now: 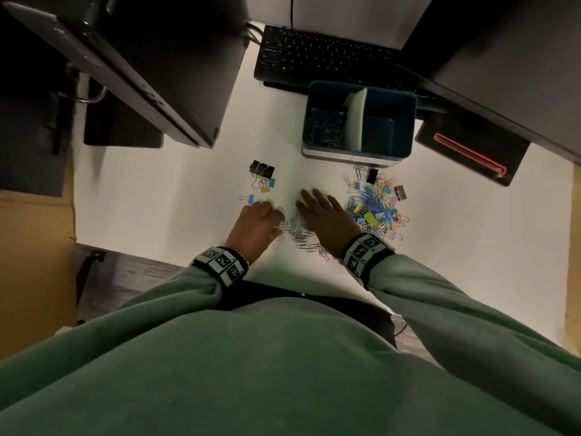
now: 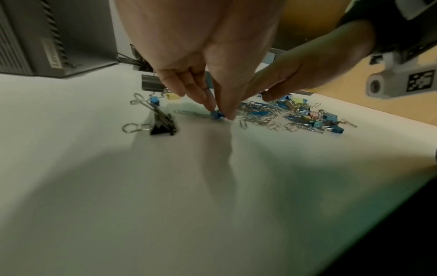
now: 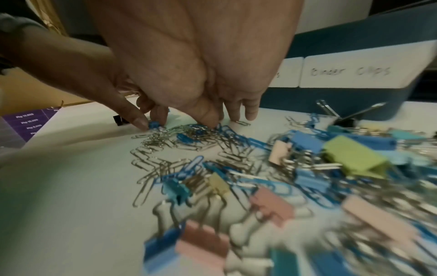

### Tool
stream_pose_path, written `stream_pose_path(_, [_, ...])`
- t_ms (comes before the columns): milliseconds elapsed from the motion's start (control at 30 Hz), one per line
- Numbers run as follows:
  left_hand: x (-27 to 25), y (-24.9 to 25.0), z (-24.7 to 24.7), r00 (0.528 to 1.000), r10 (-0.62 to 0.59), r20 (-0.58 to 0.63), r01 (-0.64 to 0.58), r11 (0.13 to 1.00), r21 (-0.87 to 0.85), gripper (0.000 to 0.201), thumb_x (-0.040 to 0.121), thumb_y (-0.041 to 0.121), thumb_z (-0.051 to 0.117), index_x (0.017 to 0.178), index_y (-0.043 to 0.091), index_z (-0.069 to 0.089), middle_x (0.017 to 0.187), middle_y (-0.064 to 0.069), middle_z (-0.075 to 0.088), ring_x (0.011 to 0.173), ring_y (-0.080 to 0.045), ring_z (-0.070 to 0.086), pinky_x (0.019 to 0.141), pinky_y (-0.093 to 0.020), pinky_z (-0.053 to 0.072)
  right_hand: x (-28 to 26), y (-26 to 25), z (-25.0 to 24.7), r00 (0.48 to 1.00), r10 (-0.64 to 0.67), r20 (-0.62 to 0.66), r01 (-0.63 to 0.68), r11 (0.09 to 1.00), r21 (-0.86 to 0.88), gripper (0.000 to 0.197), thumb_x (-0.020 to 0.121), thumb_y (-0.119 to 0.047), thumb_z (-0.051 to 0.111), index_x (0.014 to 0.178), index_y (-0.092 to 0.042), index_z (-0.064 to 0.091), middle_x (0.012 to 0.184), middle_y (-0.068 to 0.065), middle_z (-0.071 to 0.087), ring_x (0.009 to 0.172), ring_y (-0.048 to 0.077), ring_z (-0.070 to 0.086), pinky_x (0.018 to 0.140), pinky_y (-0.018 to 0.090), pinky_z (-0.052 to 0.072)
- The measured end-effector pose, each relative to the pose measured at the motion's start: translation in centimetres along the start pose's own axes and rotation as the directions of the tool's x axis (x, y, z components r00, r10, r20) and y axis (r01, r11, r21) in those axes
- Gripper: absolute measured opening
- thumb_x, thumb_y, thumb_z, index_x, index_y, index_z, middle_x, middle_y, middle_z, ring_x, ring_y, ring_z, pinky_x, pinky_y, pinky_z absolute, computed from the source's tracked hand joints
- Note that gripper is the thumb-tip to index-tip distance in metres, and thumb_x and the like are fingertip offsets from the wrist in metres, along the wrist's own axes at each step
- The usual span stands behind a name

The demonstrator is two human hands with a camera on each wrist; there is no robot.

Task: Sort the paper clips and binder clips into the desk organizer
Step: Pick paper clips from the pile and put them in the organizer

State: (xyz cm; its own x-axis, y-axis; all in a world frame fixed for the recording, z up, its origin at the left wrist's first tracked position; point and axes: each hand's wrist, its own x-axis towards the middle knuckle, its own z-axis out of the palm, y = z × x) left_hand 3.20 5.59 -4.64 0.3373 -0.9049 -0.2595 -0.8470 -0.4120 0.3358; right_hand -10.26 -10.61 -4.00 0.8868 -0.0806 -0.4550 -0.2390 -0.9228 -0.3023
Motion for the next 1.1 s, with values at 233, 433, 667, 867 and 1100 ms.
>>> stream_pose_path(233, [0.8,-1.0,-0.1,1.000,0.001,-0.013,-0.002,0.998,-0.057,0.021,0.077,0.020,0.073,0.096,0.013,0.069,0.087,-0.007,0.065,0.079,-0.029,0.062,0.071,-0.034,0.047,-1.4,0.1,0.6,1.000,0.022,0.014,-0.023,0.997,0.069,0.087,0.082,0.013,0.050,0.153,-0.017,0.011,0.161,0.010,-0.004,0.149,0.026,-0.005,0.122,0.044,0.006])
stream_pose_path(433, [0.9,-0.8,-0.6,0.998,-0.042,-0.056,0.033,0.988,-0.151,0.017,0.072,0.020,0.078,0.083,0.016,0.065,0.079,-0.003,0.064,0.076,-0.027,0.062,0.070,-0.032,0.040,-0.4,-1.0,-0.3,0.998,0.053,0.042,-0.058,0.993,0.106,0.077,0.086,0.012,0.043,0.152,-0.012,0.013,0.161,0.011,-0.003,0.149,0.026,-0.003,0.122,0.045,0.008])
stream_pose_path(667, [-0.2,-5.2,-3.4,0.859,-0.473,-0.196,0.352,0.823,-0.446,0.018,0.081,0.036,0.070,0.088,0.024,0.058,0.080,0.006,0.059,0.074,-0.018,0.057,0.074,-0.041,0.050,1.7,-5.3,0.1,0.977,-0.207,0.048,0.207,0.978,0.011,0.072,0.087,0.008,0.040,0.152,-0.009,0.013,0.162,0.009,0.002,0.149,0.027,-0.001,0.122,0.045,0.006])
stream_pose_path(867, [0.2,-4.3,-1.9,0.921,-0.374,-0.108,0.338,0.906,-0.255,0.015,0.084,0.035,0.067,0.092,0.025,0.059,0.088,0.001,0.061,0.082,-0.021,0.057,0.079,-0.038,0.043,1.0,-4.9,0.9,0.969,-0.216,0.118,0.228,0.968,-0.107,0.071,0.090,0.002,0.046,0.151,-0.005,0.012,0.162,0.011,0.002,0.149,0.029,0.003,0.121,0.049,0.009])
stream_pose_path(1100, [1.2,-1.7,-1.1,0.963,-0.218,-0.160,0.204,0.974,-0.098,0.044,0.075,0.019,0.075,0.116,0.011,0.060,0.105,-0.017,0.057,0.088,-0.038,0.058,0.075,-0.041,0.045,-2.4,0.9,-0.8,0.988,0.059,-0.144,-0.048,0.996,0.081,0.060,0.093,-0.017,0.056,0.148,-0.012,0.030,0.154,0.016,0.028,0.138,0.035,0.032,0.112,0.049,0.033])
